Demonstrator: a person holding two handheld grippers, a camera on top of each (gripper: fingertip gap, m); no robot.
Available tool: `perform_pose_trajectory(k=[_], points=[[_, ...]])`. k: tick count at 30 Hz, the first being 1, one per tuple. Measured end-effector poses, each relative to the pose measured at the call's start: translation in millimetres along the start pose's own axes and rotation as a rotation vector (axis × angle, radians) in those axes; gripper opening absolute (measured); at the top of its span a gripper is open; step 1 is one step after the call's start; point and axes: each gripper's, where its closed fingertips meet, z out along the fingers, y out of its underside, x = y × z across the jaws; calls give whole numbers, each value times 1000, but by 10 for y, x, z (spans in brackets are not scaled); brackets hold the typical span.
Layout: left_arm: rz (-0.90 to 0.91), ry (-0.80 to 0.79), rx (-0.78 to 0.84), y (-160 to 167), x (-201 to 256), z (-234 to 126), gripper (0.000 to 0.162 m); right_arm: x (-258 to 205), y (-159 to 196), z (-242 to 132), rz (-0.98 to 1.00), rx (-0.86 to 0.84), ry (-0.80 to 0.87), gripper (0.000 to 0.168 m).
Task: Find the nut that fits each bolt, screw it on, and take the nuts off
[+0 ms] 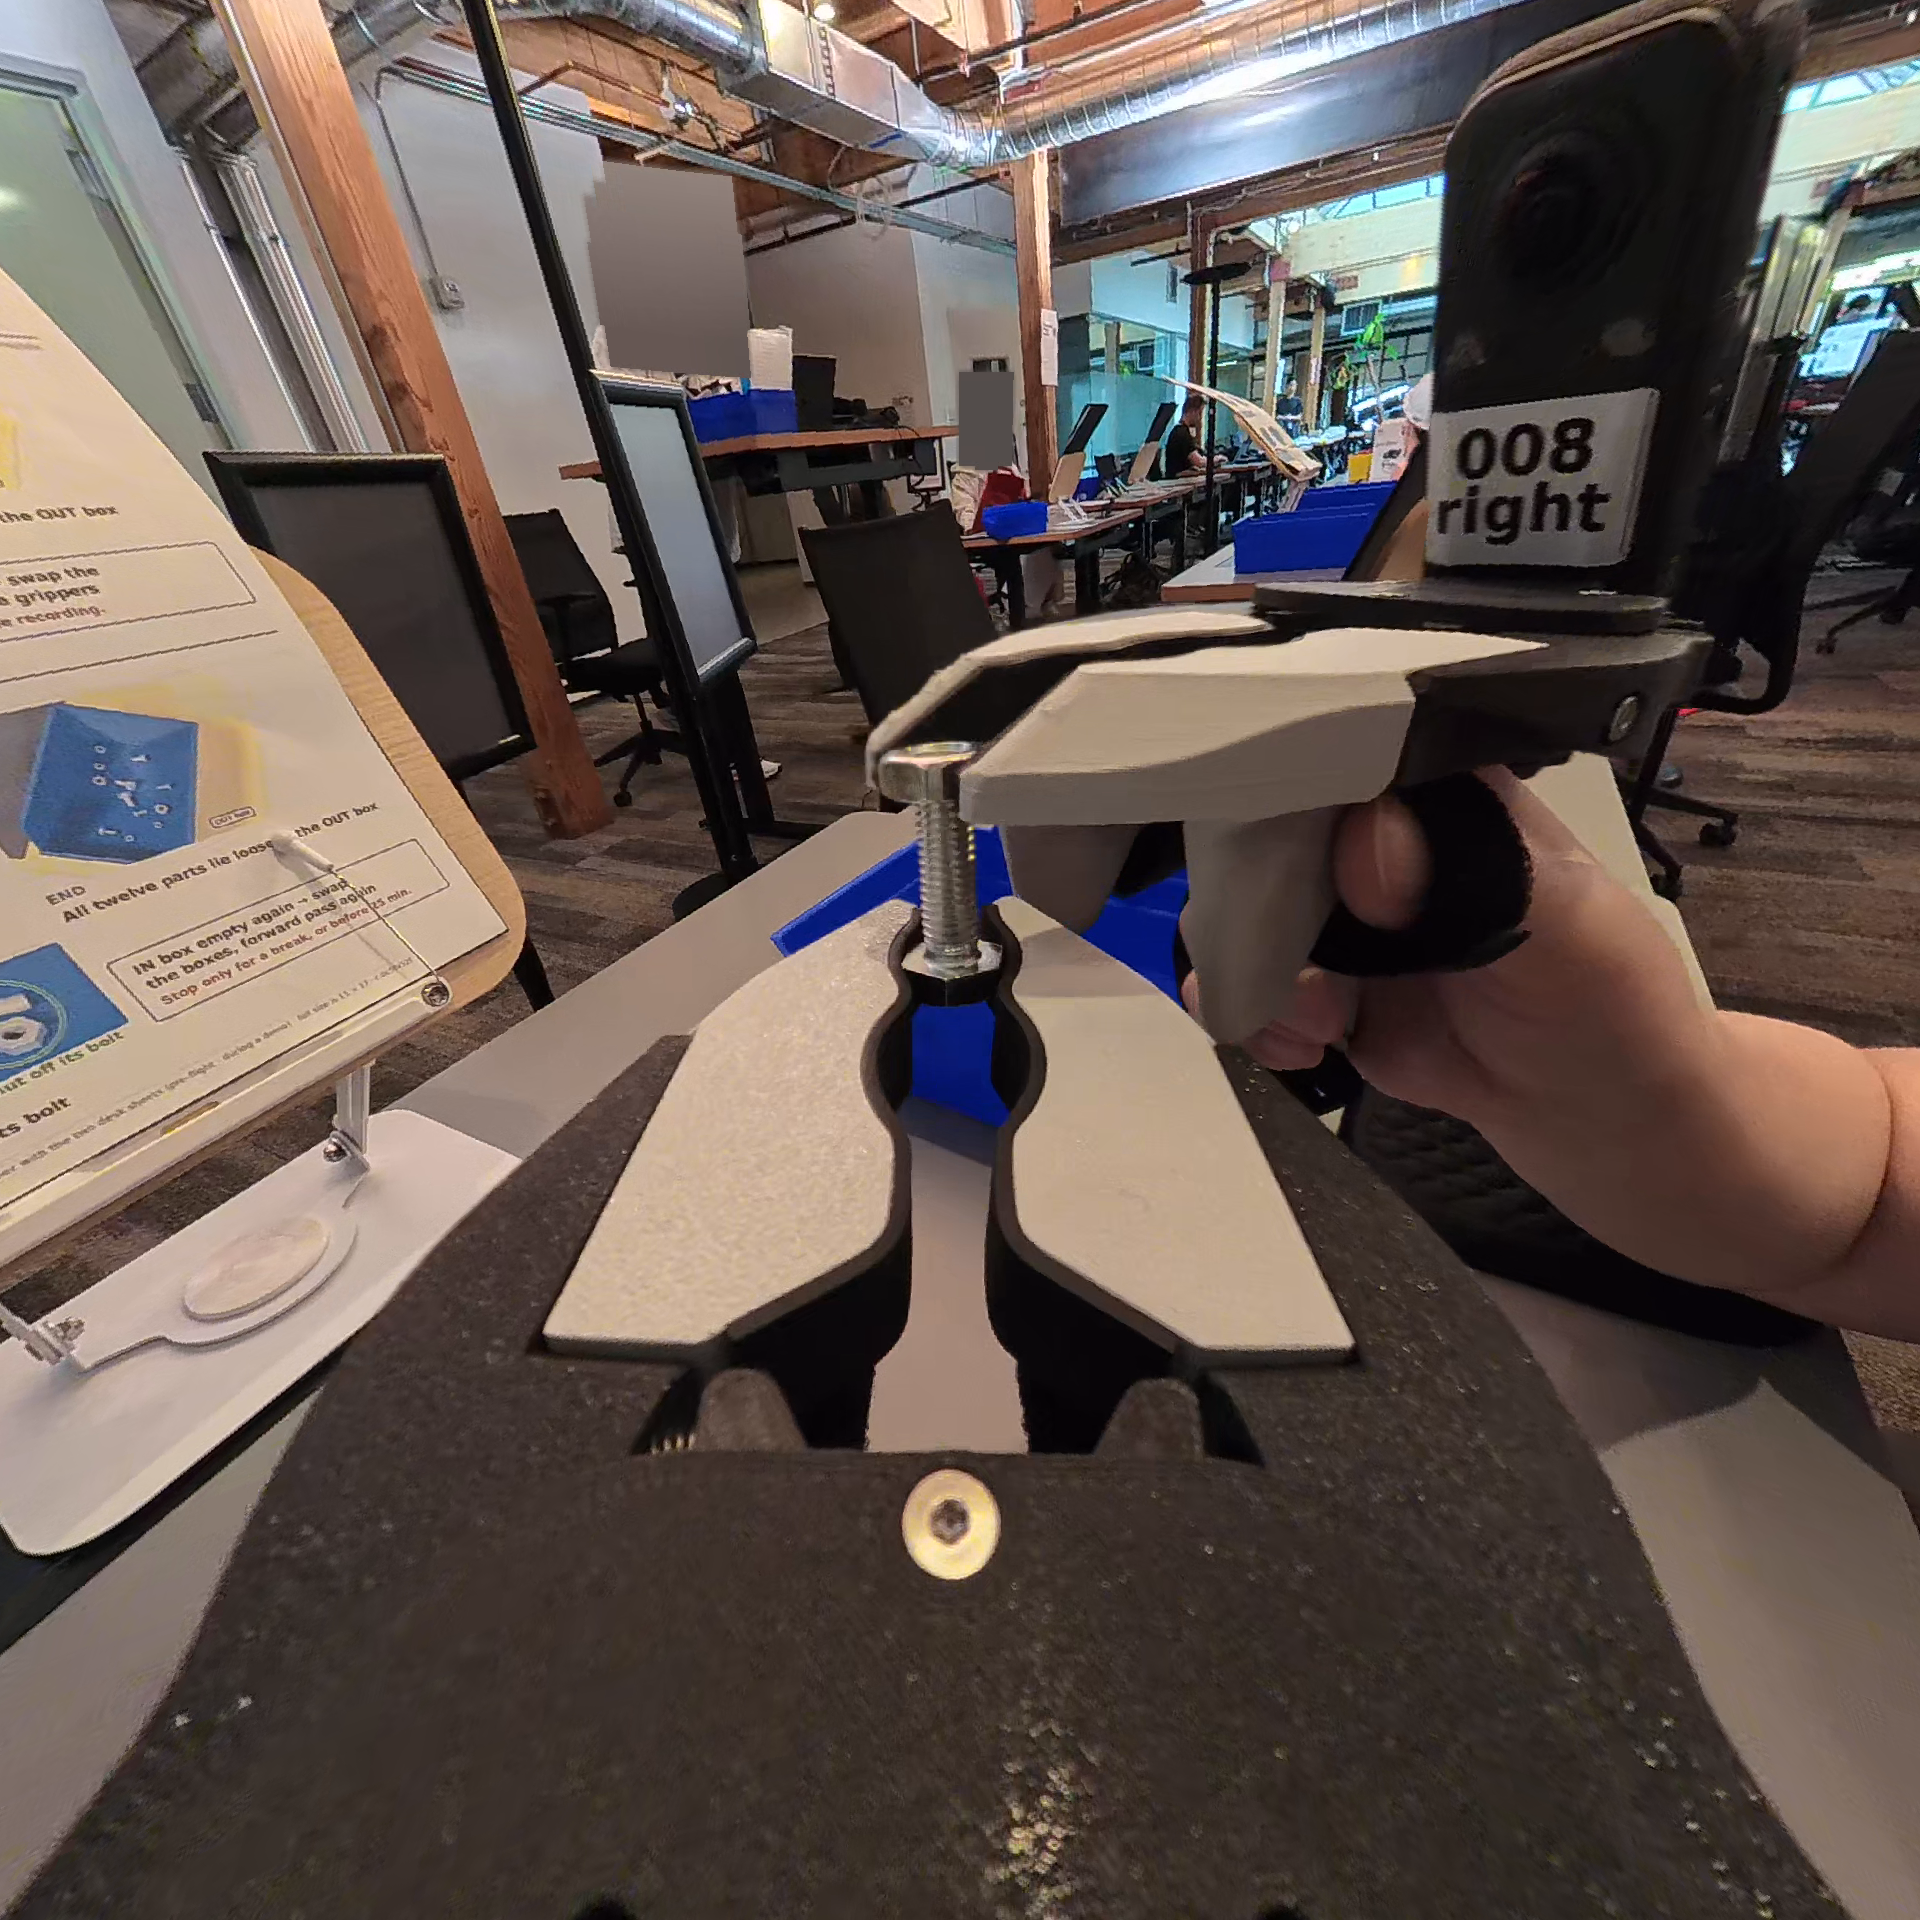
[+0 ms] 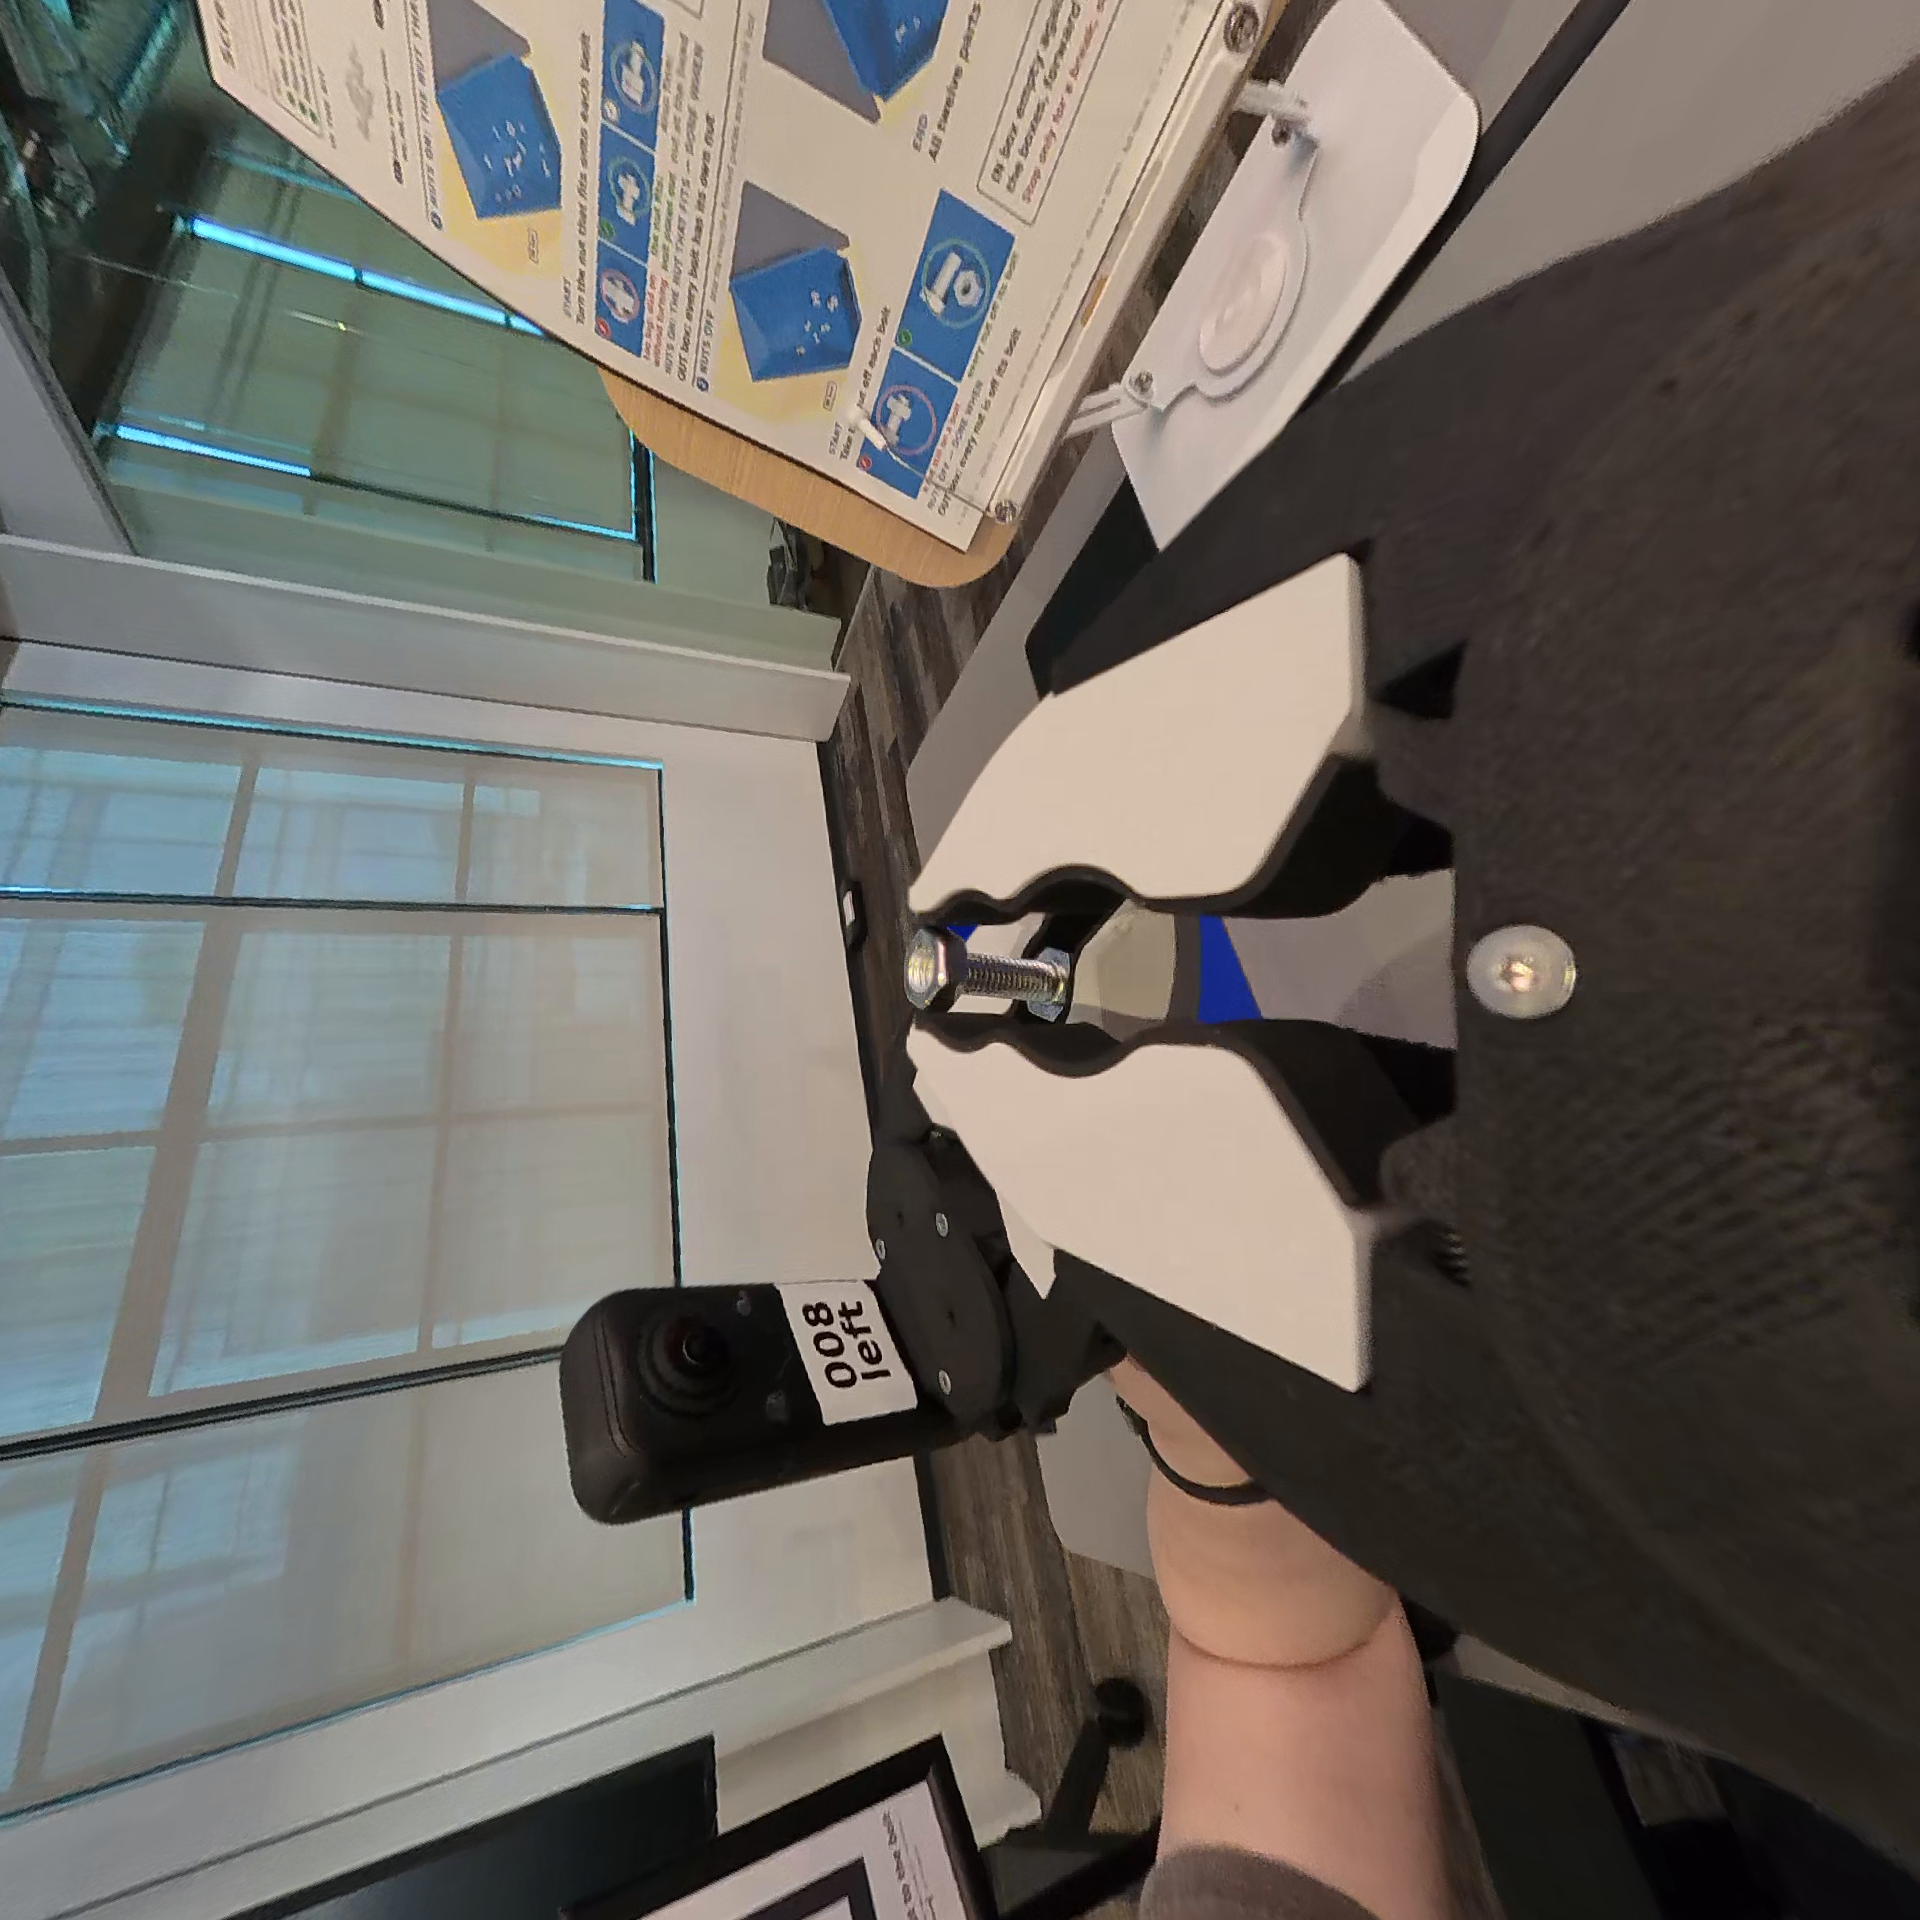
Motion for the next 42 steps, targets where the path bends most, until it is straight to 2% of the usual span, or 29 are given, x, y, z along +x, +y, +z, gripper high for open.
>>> perform_pose_trajectory(k=[4, 13, 17, 22, 24, 26, 27, 29, 31, 34, 36, 39, 42], points=[[-18, 81, 14, -46, 87, -16, 10, -60, -38, -26, 39, -2, -102, 16], [-73, 519, 17, -129, 672, -136, 10, -418, -112, -344, 53, -26, -646, 16], [-137, 737, -7, -88, 958, -220, 10, -550, -127, -503, 123, 25, -860, 16], [-127, 786, -19, -33, 1059, -226, 10, -560, -147, -558, 173, 55, -932, 16], [-116, 775, -21, -30, 1039, -225, 10, -491, -177, -573, 148, 52, -892, 16], [-111, 743, -19, -54, 977, -228, 10, -242, -181, -628, 48, -13, -746, 17], [-105, 722, -17, -71, 935, -230, 10, 41, -148, -668, -22, -77, -592, 16], [-82, 673, -28, -82, 850, -229, 10, 902, 132, -917, -132, -312, -190, 17], [-74, 664, -18, -119, 817, -251, 10, 1660, 580, -1398, -75, -545, 84, 17], [-67, 651, -14, -143, 782, -265, 10, 2156, 1354, -1982, 134, -797, 189, 17], [-60, 634, -19, -140, 756, -263, 10, 2366, 1777, -2217, 181, -945, 261, 17], [-52, 628, -25, -140, 749, -269, 10, 2598, 2172, -2324, 224, -1077, 368, 18], [-38, 624, -34, -132, 753, -273, 10, 2562, 2426, -2288, 264, -1144, 326, 18]])
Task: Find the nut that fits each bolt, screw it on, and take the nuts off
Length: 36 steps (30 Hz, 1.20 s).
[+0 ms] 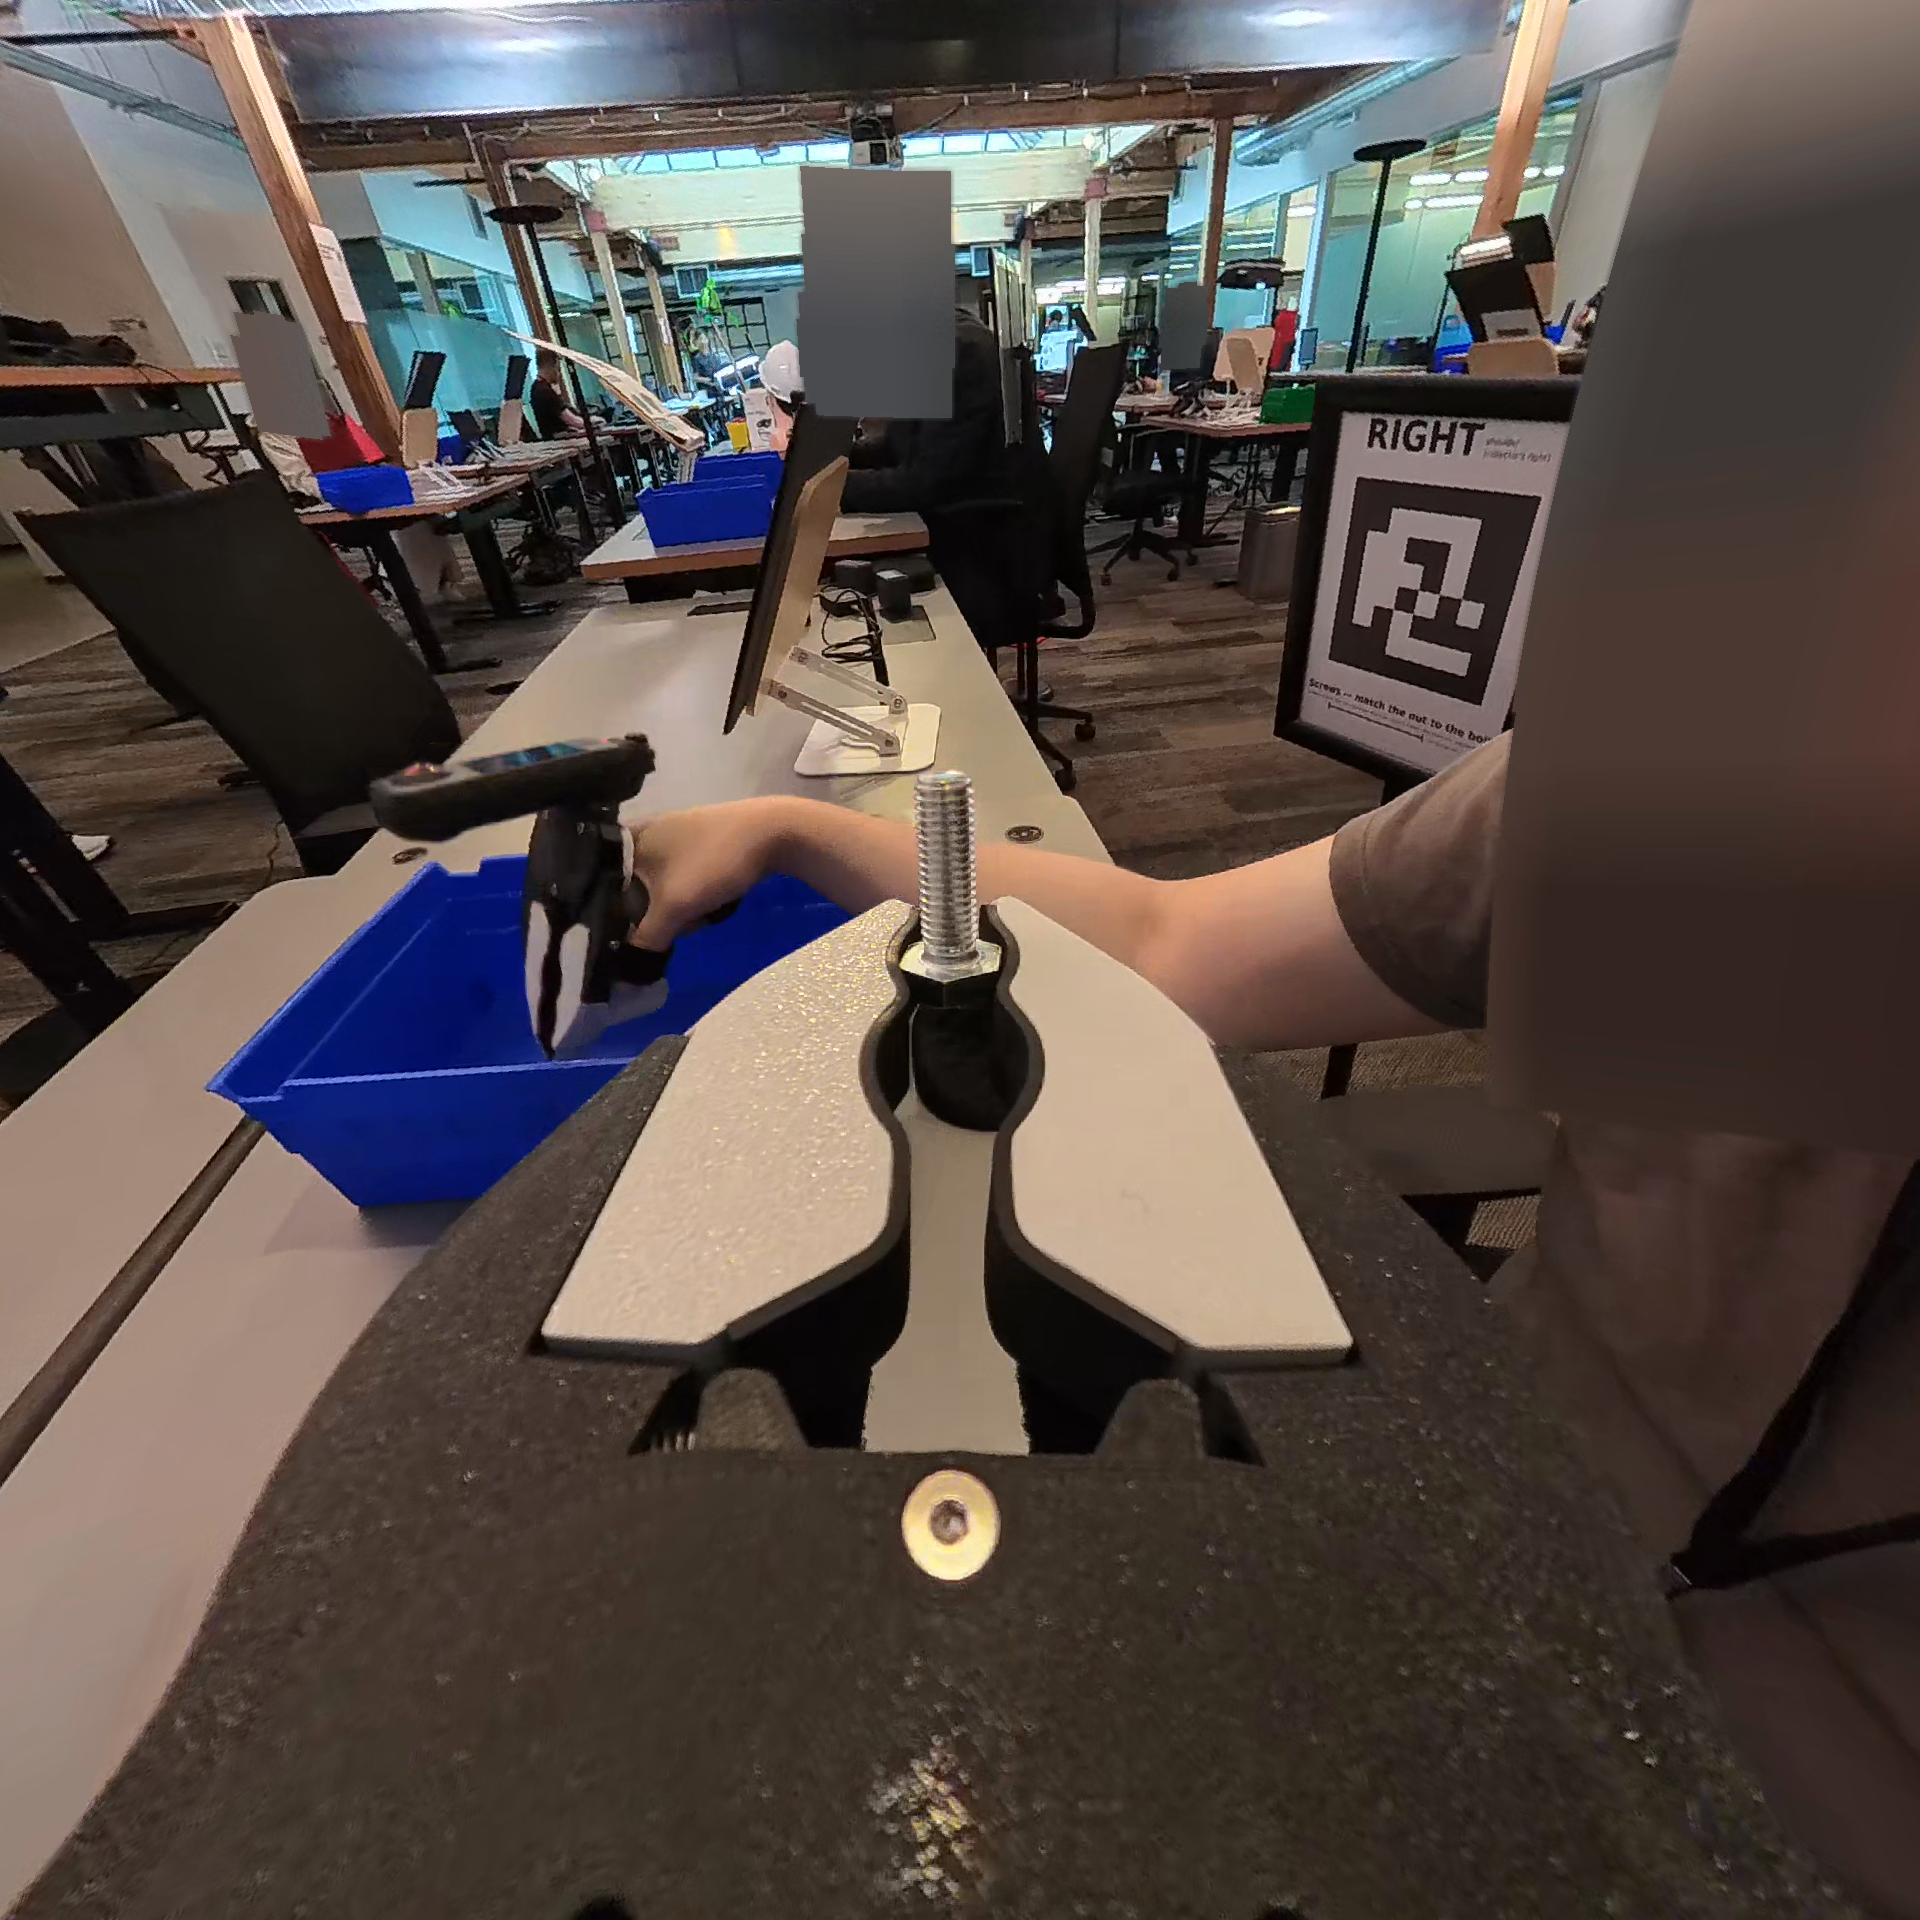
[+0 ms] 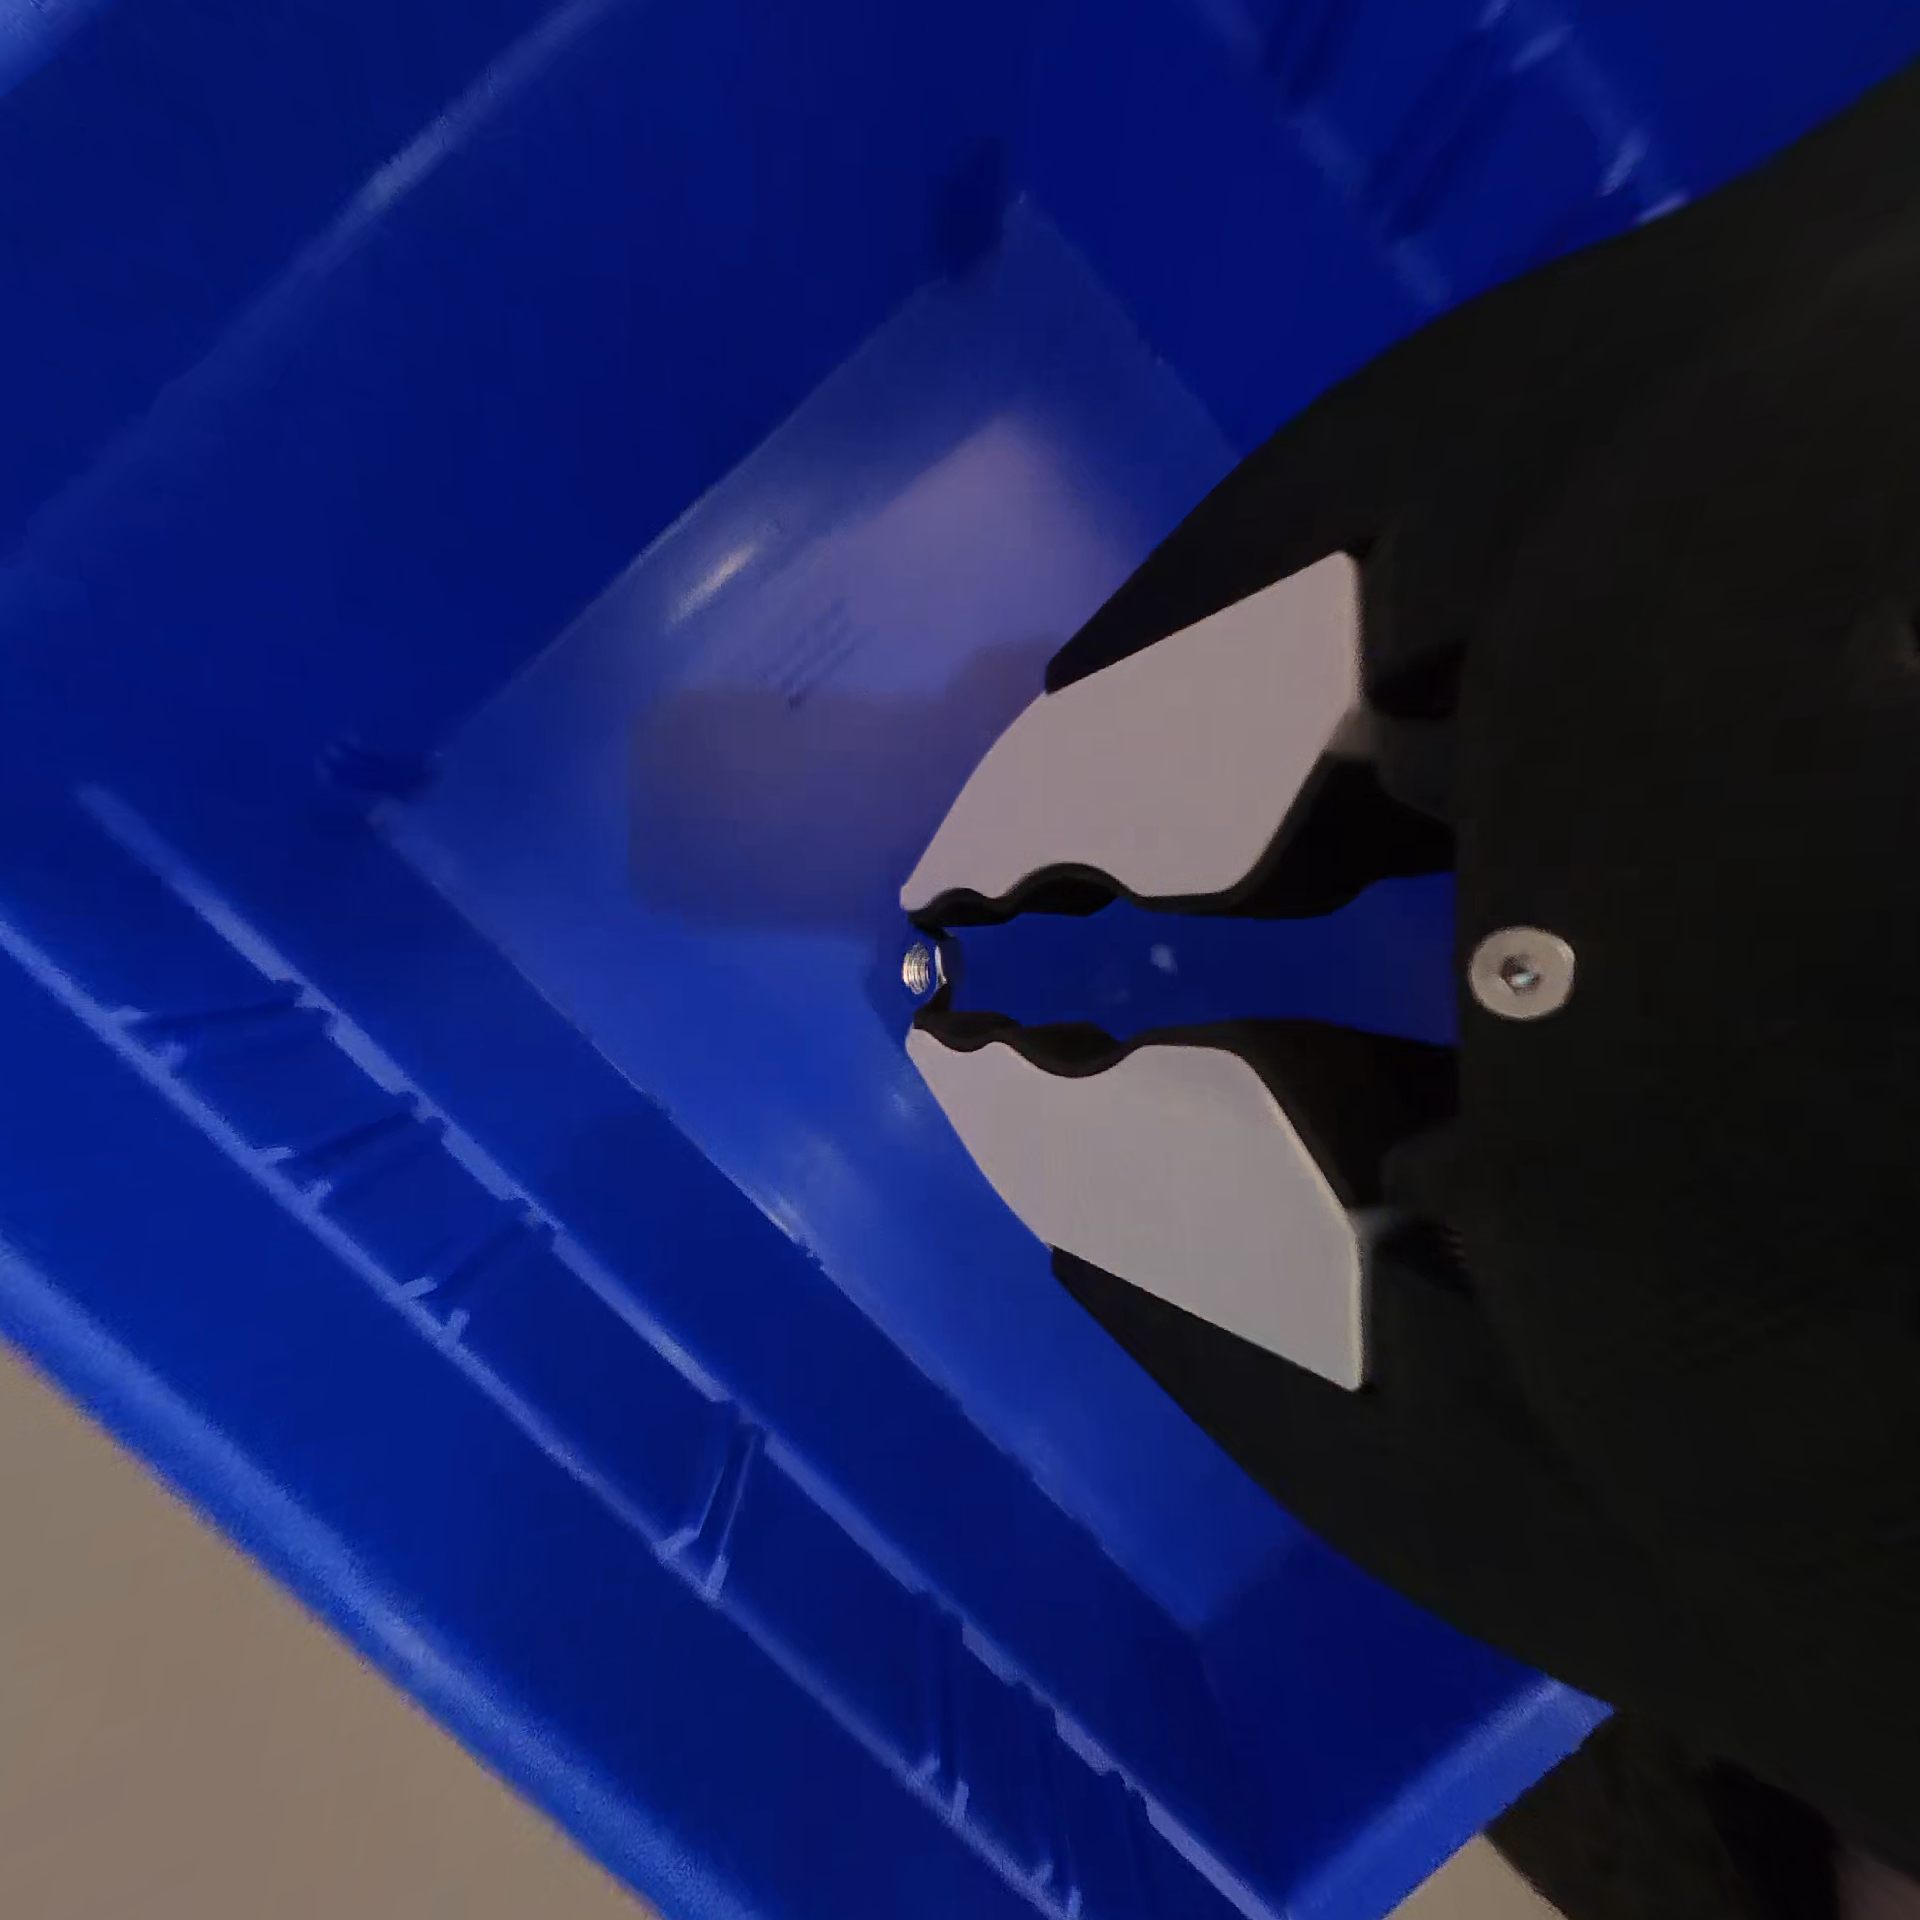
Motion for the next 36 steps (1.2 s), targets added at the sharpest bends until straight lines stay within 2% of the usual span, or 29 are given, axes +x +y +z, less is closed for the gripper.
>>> perform_pose_trajectory(k=[4, 6, 10, 13, 15, 17, 19, 22, 24, 26, 28, 32, 33, 34, 36], points=[[5, -15, -14, 24, -30, -8, 10, 6, 172, 140, -25, -113, 6, 22], [-2, -30, -18, 35, -73, -24, 10, 37, 112, 74, -24, -82, 30, 27], [-22, -104, -44, 88, -239, -82, 10, 71, -216, -378, -28, 113, 108, 40], [-3, -179, -75, 148, -374, -120, 10, -110, -658, -914, -86, 353, 175, 40], [-1, -201, -82, 176, -422, -125, 10, -471, -1025, -1283, -165, 545, 159, 39], [-7, -207, -81, 194, -445, -118, 10, -1069, -1346, -1585, -288, 731, 43, 39], [-14, -209, -77, 207, -461, -114, 10, -1799, -1546, -1821, -421, 889, -165, 37], [-26, -208, -75, 224, -475, -111, 10, -2782, -1591, -2059, -535, 1013, -554, 34], [-30, -206, -74, 227, -474, -106, 10, -3145, -1603, -2079, -545, 1035, -689, 34], [-29, -202, -72, 226, -465, -101, 10, -3308, -1628, -1963, -558, 1019, -697, 32], [-25, -202, -71, 222, -460, -98, 10, -3361, -1638, -1794, -580, 976, -666, 29], [-25, -191, -67, 217, -443, -87, 10, -3450, -1622, -1586, -546, 888, -749, 25], [-25, -189, -68, 219, -440, -84, 10, -3445, -1635, -1537, -547, 884, -736, 21], [-25, -188, -74, 228, -438, -78, 10, -3453, -1633, -1515, -562, 889, -734, 10], [-30, -169, -59, 209, -409, -71, 10, -3490, -1614, -1535, -591, 911, -750, 8]])
